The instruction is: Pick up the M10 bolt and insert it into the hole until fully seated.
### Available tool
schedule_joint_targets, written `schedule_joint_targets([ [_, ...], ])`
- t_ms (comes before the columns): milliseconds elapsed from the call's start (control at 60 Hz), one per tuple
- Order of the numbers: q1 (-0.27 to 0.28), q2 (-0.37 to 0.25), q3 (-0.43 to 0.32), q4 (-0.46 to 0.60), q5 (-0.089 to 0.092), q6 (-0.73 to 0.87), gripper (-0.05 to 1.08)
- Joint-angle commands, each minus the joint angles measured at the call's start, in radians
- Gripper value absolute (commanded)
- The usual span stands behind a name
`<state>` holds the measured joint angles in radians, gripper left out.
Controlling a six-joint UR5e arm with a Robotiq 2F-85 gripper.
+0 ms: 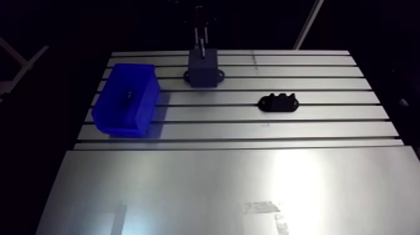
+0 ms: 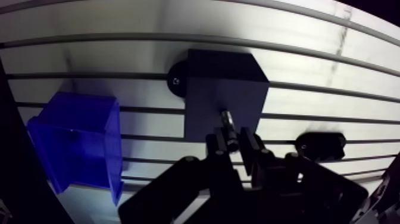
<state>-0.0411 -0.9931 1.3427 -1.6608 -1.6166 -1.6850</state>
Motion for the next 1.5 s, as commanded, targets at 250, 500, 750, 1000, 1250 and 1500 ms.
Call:
schedule_joint_targets([
  [250,0.001,0.0,0.014,-0.001,0.004,0.001,1.08],
  [500,0.0,0.0,0.02,-0.003,0.004,0.005,1.08],
  [750,0.0,0.0,0.031,-0.031,-0.001,0.006,1.08],
  [1000,0.0,0.0,0.035,-0.035,-0.006,0.006,0.03],
  [1250,-0.008,-0.008,0.037,-0.038,-0.006,0.008,0.0],
  [1500,-0.01,-0.014,0.036,-0.038,-0.006,0.006,0.0],
])
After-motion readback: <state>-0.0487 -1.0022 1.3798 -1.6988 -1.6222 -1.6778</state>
